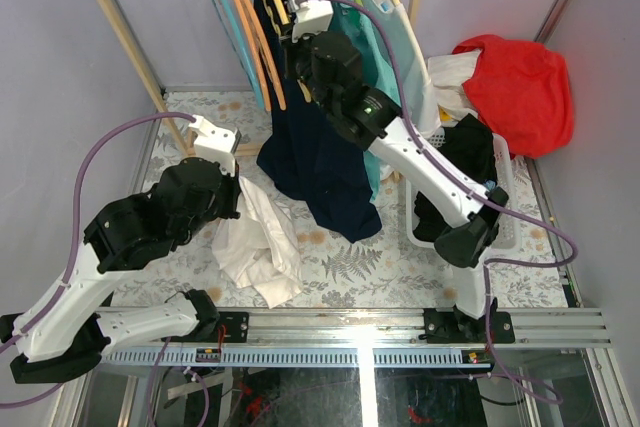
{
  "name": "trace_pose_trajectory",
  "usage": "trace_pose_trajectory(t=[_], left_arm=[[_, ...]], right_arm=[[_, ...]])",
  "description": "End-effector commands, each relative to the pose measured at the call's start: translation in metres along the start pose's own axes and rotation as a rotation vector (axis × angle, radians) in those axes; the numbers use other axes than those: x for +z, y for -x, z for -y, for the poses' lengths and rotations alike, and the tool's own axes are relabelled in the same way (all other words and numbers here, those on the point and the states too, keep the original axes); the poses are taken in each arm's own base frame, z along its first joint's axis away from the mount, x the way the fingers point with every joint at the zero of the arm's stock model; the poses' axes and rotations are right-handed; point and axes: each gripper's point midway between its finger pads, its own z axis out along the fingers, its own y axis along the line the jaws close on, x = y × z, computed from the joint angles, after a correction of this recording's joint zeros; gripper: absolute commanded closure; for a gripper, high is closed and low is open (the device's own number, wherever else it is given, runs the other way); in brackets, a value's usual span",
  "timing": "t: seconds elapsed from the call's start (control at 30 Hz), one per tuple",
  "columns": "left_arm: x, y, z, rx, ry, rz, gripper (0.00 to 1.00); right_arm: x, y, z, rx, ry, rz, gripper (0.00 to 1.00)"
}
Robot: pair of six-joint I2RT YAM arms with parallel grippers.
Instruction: Place the t-shirt on the hanger
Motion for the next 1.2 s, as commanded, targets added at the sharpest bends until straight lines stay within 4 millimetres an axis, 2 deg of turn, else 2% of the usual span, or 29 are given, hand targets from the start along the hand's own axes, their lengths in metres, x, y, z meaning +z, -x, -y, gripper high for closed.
trace_pose_trajectory(t=[0.0,0.17,0.27,0.37,0.5,0.63,0.77,0.97,1.1,1.17], left_arm=[[-0.007,0.01,-0.007,-0.013,0.013,0.038,1.0],[-0.007,0.01,-0.006,-0.016,0.011,0.038,1.0],[-0.006,0.009,-0.006,-0.015,0.01,0.035,1.0],[-0.004,0.009,-0.003,-0.012,0.006,0.028,1.0],[-0.002,0.009,0.0,-0.017,-0.002,0.02,1.0],[0.001,0.01,0.001,-0.017,0.004,0.015,1.0],[0.003,0.01,0.001,-0.01,0.014,0.008,1.0],[0.008,0.014,0.005,0.008,0.021,-0.008,1.0],[0.016,0.015,0.009,0.029,0.027,-0.029,1.0],[0.02,0.016,0.012,0.038,0.03,-0.036,1.0]], right_arm=[[-0.045,0.099,0.005,0.1,0.037,0.223,1.0],[-0.058,0.097,0.006,0.104,0.052,0.158,1.0],[-0.067,0.084,0.006,0.111,0.066,0.112,1.0],[-0.079,0.086,0.008,0.109,0.084,0.089,1.0],[-0.082,0.077,0.009,0.076,0.086,0.025,1.0],[-0.087,0.061,0.008,0.052,0.104,-0.038,1.0],[-0.105,0.042,0.011,0.036,0.128,-0.101,1.0],[-0.175,0.044,0.028,0.093,0.19,-0.07,1.0],[-0.223,0.034,0.036,0.126,0.247,-0.108,1.0],[-0.251,0.021,0.045,0.146,0.255,-0.141,1.0]])
